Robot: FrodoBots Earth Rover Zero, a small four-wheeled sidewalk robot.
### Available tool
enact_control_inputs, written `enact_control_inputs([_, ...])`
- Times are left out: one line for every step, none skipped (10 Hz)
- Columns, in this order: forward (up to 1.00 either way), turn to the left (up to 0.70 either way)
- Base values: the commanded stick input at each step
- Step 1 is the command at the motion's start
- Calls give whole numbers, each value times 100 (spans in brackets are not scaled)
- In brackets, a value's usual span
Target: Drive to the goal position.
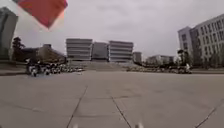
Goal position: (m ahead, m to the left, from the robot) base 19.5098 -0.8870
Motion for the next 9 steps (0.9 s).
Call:
enact_control_inputs([85,0])
enact_control_inputs([85,0])
enact_control_inputs([85,0])
enact_control_inputs([85,0])
enact_control_inputs([85,0])
enact_control_inputs([85,0])
enact_control_inputs([85,0])
enact_control_inputs([85,0])
enact_control_inputs([85,0])
